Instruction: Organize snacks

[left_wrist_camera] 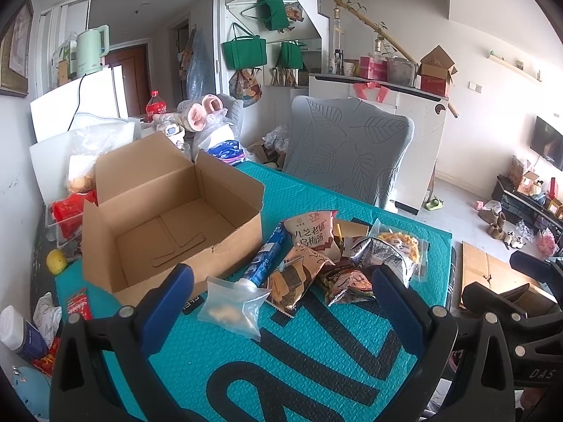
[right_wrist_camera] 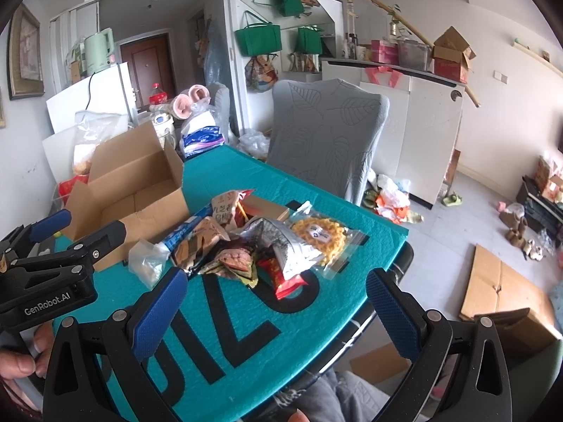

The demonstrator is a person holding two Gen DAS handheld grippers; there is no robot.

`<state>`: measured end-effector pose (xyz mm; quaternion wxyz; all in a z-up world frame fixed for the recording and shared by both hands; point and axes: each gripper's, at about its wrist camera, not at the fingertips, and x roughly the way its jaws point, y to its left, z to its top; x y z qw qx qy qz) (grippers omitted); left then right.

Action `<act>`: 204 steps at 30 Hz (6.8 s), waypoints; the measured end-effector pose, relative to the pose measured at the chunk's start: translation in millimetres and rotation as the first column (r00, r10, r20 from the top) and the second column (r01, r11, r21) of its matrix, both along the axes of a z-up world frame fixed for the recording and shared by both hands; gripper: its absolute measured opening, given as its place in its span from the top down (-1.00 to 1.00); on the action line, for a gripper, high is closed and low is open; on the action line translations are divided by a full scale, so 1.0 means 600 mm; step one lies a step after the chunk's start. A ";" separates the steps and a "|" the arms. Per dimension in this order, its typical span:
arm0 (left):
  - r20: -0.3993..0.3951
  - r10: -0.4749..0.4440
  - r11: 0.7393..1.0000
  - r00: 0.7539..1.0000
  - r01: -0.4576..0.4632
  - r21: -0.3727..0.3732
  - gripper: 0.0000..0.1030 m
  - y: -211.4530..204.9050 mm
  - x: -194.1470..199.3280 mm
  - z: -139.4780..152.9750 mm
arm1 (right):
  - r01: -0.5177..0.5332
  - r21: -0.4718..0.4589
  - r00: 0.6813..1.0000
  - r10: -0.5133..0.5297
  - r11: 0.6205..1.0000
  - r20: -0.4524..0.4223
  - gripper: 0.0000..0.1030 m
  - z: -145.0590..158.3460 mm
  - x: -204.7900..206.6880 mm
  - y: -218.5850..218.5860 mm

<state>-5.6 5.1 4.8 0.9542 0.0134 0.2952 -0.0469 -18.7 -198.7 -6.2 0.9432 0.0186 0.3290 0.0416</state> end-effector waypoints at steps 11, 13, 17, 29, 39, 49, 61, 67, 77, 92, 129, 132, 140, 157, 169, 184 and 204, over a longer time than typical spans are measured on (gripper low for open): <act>0.001 0.012 1.000 1.000 -0.012 -0.006 -1.00 0.007 -0.001 0.003 | -0.043 -0.010 0.999 0.042 0.999 -0.016 -1.00 0.000 0.014 0.010; -0.002 0.013 1.000 1.000 -0.013 -0.003 -1.00 0.008 0.001 0.003 | -0.057 -0.013 0.998 0.057 0.998 -0.022 -1.00 -0.001 0.018 0.013; 0.038 0.064 0.997 0.997 -0.065 0.033 -1.00 0.010 0.001 0.001 | -0.082 -0.006 0.996 0.081 0.997 -0.027 -1.00 -0.005 0.030 0.013; 0.092 0.168 0.978 0.981 -0.178 0.111 -1.00 -0.017 0.013 -0.034 | -0.155 0.012 0.987 0.155 0.988 -0.041 -1.00 -0.058 0.077 -0.003; -0.038 0.217 0.971 0.976 -0.211 0.109 -1.00 -0.001 0.067 -0.111 | -0.226 0.060 0.969 0.231 0.972 -0.093 -1.00 -0.119 0.123 -0.009; -0.141 0.281 0.960 0.949 -0.274 0.064 -1.00 0.057 0.107 -0.164 | -0.267 0.094 0.953 0.278 0.959 -0.124 -1.00 -0.154 0.166 0.003; -0.302 0.188 0.979 0.934 -0.203 -0.016 -1.00 0.101 0.166 -0.211 | -0.269 0.139 0.952 0.285 0.953 -0.112 -1.00 -0.161 0.186 0.021; -0.371 0.156 0.987 0.915 -0.163 0.013 -1.00 0.092 0.189 -0.245 | -0.249 0.099 0.957 0.261 0.963 -0.126 -1.00 -0.165 0.187 0.020; -0.318 0.153 0.988 0.935 -0.138 0.070 -0.29 0.054 0.164 -0.232 | -0.222 0.086 0.966 0.231 0.971 -0.119 -1.00 -0.163 0.179 -0.007; -0.331 0.135 0.991 0.934 -0.131 0.035 -0.28 -0.052 0.099 -0.233 | -0.158 0.101 0.981 0.168 0.982 -0.100 -0.88 -0.172 0.167 -0.088; -0.375 0.053 0.998 0.925 -0.040 0.042 -0.28 -0.078 0.056 -0.234 | -0.416 0.145 0.852 0.440 0.898 -0.282 0.03 -0.211 0.092 -0.050; -0.378 0.057 0.998 0.924 -0.038 0.057 -0.28 -0.080 0.061 -0.237 | -0.405 0.142 0.857 0.429 0.903 -0.286 -0.13 -0.216 0.103 -0.045; -0.366 0.050 0.999 0.929 -0.038 0.038 -0.29 -0.078 0.059 -0.241 | -0.420 0.031 0.867 0.411 0.907 -0.282 0.27 -0.223 0.109 -0.015; -0.339 0.031 1.000 0.940 -0.030 0.008 -0.27 -0.064 0.033 -0.216 | -0.491 0.087 0.838 0.497 0.867 -0.227 0.32 -0.203 0.078 0.005; -0.249 0.164 0.986 0.955 -0.167 0.008 -0.27 -0.009 -0.015 -0.152 | -0.606 0.120 0.772 0.618 0.786 -0.146 0.32 -0.161 0.057 0.065; -0.066 0.256 0.966 0.964 -0.258 -0.012 -0.27 0.054 -0.017 -0.029 | -0.702 0.099 0.709 0.705 0.705 0.013 0.32 -0.056 0.079 0.137; 0.139 0.334 0.942 0.932 -0.330 -0.053 -0.27 0.156 0.103 0.090 | -0.737 0.056 0.673 0.724 0.674 0.152 0.32 0.068 0.199 0.222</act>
